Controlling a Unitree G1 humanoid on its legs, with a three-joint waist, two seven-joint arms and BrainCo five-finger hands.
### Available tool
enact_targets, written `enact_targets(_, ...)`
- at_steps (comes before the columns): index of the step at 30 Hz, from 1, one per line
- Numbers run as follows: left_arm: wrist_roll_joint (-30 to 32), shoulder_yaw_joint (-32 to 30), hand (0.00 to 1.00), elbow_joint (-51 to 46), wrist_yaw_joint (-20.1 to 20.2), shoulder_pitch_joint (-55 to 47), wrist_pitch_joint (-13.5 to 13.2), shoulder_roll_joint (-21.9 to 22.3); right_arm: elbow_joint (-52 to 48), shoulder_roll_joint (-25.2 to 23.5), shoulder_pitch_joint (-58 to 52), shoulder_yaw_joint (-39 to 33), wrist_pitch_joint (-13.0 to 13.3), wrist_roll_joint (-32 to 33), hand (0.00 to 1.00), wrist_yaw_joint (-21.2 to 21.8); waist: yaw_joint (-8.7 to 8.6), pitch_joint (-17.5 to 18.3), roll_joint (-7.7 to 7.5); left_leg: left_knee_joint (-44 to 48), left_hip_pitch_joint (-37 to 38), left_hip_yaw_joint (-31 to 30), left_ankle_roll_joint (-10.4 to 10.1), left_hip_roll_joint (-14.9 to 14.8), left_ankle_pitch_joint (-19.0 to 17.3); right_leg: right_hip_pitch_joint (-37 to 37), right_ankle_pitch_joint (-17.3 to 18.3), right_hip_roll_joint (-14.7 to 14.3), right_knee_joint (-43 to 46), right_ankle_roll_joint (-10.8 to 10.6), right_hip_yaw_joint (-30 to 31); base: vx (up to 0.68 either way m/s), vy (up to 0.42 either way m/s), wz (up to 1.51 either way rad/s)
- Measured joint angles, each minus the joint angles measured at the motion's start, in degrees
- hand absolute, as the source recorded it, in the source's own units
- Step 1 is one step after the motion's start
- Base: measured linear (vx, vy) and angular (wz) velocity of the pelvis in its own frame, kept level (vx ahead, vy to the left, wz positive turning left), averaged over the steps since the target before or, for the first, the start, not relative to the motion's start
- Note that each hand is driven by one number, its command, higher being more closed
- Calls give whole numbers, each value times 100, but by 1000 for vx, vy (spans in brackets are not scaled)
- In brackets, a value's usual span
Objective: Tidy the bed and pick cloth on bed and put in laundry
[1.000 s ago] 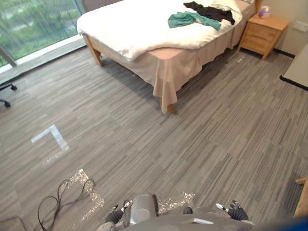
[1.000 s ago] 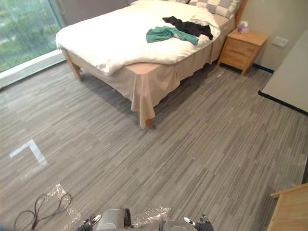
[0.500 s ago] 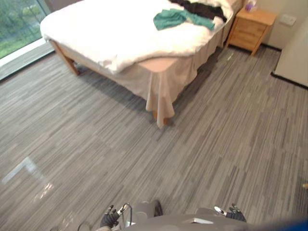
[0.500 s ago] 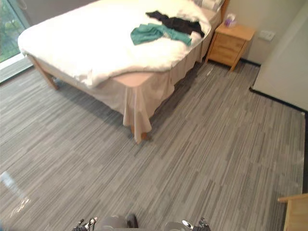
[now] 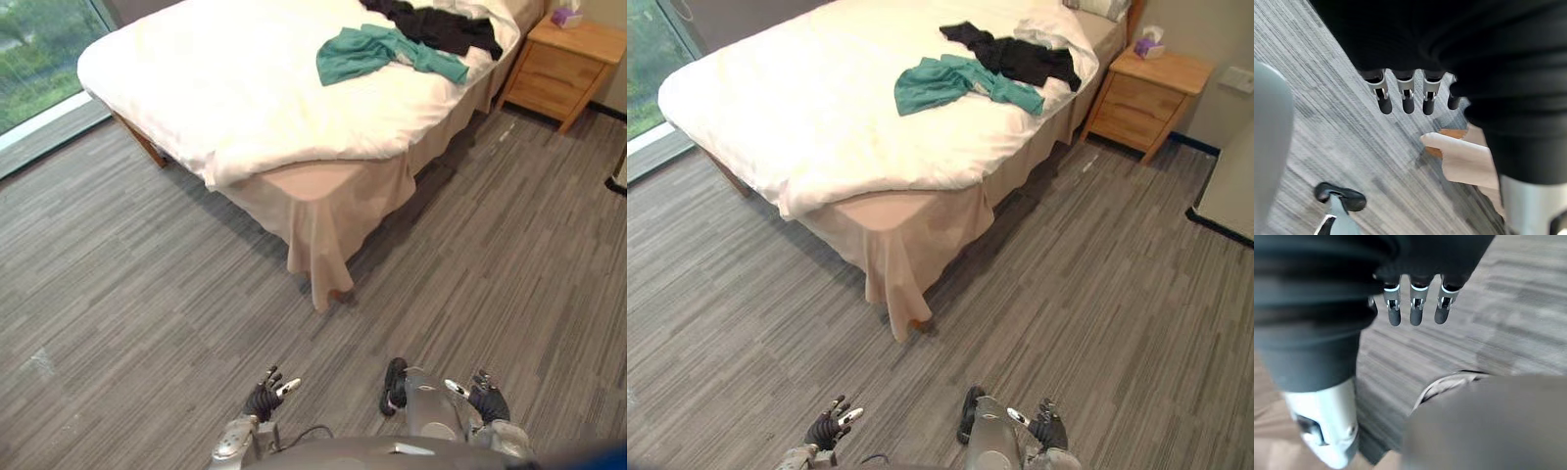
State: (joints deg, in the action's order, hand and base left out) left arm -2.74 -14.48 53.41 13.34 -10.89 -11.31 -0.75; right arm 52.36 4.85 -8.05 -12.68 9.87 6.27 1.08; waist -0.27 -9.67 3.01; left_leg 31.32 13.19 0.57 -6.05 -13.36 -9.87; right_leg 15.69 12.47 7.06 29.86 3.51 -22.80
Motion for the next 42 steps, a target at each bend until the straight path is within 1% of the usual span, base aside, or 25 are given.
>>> enact_targets(2,-31,-146,0,-4,76,-123,-64,-9,-2,-25,65,28,-78,-120,0,137,57,22,37,1452,-738,-352,-247,-154,743,-411,59,-299,-408,-6,-39,237,-142,-9)
enact_targets(3,-82,-139,0,-5,177,-151,-61,-9,24,-45,133,27,-83,-250,0,216,69,53,95,2318,-1297,-393,-228,-258,491,-708,74,-422,-700,17,-105,320,-124,17)
enact_targets(5,-260,-142,0,-28,264,-116,-27,-35,265,-25,210,-108,-113,-374,0,326,131,11,52,2647,-1851,-114,-72,-222,-48,-1374,9,-488,-1243,-86,-230,372,-124,29)
enact_targets(6,-299,-140,0,-42,259,-109,-14,-32,342,-25,229,-137,-157,-429,0,342,155,10,45,2415,-1928,37,-65,-177,-186,-1628,-13,-480,-1445,-116,-304,339,-93,33)
enact_targets(7,-355,-122,0,-45,259,-99,49,-38,469,-10,309,-135,-203,-517,0,370,188,13,41,1672,-2012,394,-23,-61,-370,-2011,-102,-444,-1758,-90,-422,270,-52,31)
enact_targets(9,-464,-64,0,-36,241,-27,225,-74,508,56,398,-135,-187,-541,0,414,195,18,33,3,-2016,1064,37,248,-296,-2267,-155,-326,-2013,-144,-595,275,24,40)
enact_targets(10,-512,48,0,-31,188,22,290,-100,526,101,440,-141,-161,-550,0,444,187,27,49,-930,-2016,1504,146,423,152,-2353,-163,-281,-2108,-219,-726,289,63,56)
enact_targets(11,-534,103,0,-20,140,55,349,-119,579,107,443,-153,-126,-591,0,449,178,39,67,-1392,-2014,1855,441,498,534,-2454,-157,-285,-2155,-282,-838,355,81,77)
enact_targets(12,-583,110,0,23,113,106,438,-176,713,63,455,-211,-100,-725,0,450,154,85,-44,-1755,-1824,2094,635,666,659,-2573,-139,-175,-2206,-403,-959,378,76,84)
enact_targets(13,-633,146,0,22,23,129,499,-263,791,-39,466,-227,-55,-788,0,447,145,102,-189,-2155,-1681,2107,699,879,824,-2630,-160,-62,-2250,-472,-1124,422,81,79)
enact_targets(15,-753,160,0,26,-40,147,626,-341,860,-172,525,-219,14,-1005,0,379,184,136,-305,-2509,-1579,1998,749,1071,915,-2682,-195,-4,-2366,-536,-1202,284,55,47)
enact_targets(19,-884,359,0,204,-248,292,873,-424,863,-203,600,-67,67,-1241,0,261,289,170,-329,-2983,-1271,1810,785,1329,1043,-2949,-369,79,-2454,-812,-1212,200,35,42)
enact_targets(22,-913,457,0,380,-348,290,996,-417,867,-203,607,-1,-64,-1396,0,166,276,247,-190,-3258,-957,1538,791,1291,1039,-2606,-357,386,-939,-833,-1229,150,28,47)
enact_targets(23,-912,532,0,388,-371,291,998,-450,870,-226,597,4,-92,-1403,0,143,262,243,-202,-3316,-813,1424,806,1310,1028,-2430,-378,593,-224,-862,-1159,181,22,61)
enact_targets(24,-904,630,0,393,-380,293,1002,-501,881,-287,541,14,-152,-1444,0,142,219,233,-231,-3364,-720,1172,909,1322,920,-2151,-130,832,533,-968,-1038,190,-22,76)
enact_targets(25,-904,676,0,395,-384,301,1003,-599,887,-334,576,16,-189,-1443,0,141,214,281,-331,-3374,-717,1040,911,1352,923,-2050,118,915,600,-943,-970,150,-41,72)
enact_targets(27,-901,756,0,408,-385,317,1009,-677,887,-328,550,14,-222,-1434,0,117,148,274,-392,-3323,-697,787,896,1287,918,-1943,346,877,254,-914,-795,105,-53,68)
enact_targets(29,-885,779,0,408,-388,348,1014,-684,881,-299,553,24,-262,-1348,0,93,96,271,-393,-3279,-709,537,813,1258,918,-1940,301,771,-500,-915,-576,48,-87,69)
enact_targets(30,-839,781,0,400,-394,401,972,-716,882,-297,551,98,-282,-1308,0,91,118,237,-531,-3284,-733,470,739,1373,921,-1926,-109,784,-1098,-830,-370,13,-170,49)
enact_targets(31,-750,778,0,409,-417,454,947,-765,895,-306,538,147,-309,-1304,0,93,124,229,-683,-3358,-712,412,656,1506,886,-1948,-82,898,-1231,-915,-291,1,-191,41)
enact_targets(32,-657,773,0,414,-487,483,935,-756,937,-257,548,137,-365,-1243,0,94,124,247,-684,-3475,-639,356,634,1491,917,-2027,-16,890,-1305,-958,-328,12,-211,23)
enact_targets(34,-541,775,0,410,-505,521,816,-603,930,-141,581,134,-405,-1098,0,98,106,181,-488,-3716,-494,433,518,1391,1107,-2024,15,744,-1416,-927,-378,27,-153,2)
enact_targets(36,-491,779,0,415,-607,518,737,-557,909,-131,603,110,-447,-1084,0,107,59,176,-429,-3716,-508,445,483,1283,1128,-2067,-63,594,-1560,-879,-375,23,-127,-6)
enact_targets(40,-859,794,0,415,-843,525,568,-530,913,-151,592,114,-510,-1079,0,127,70,162,-520,-3716,-414,485,395,1154,1091,-2354,-192,385,-1911,-875,-377,59,-75,-8)
enact_targets(42,-1506,750,0,415,-1314,551,576,-504,924,-150,592,84,-514,-959,0,164,63,157,-610,-3710,-415,508,376,1133,1075,-2460,-343,297,-2201,-879,-370,37,-16,-8)
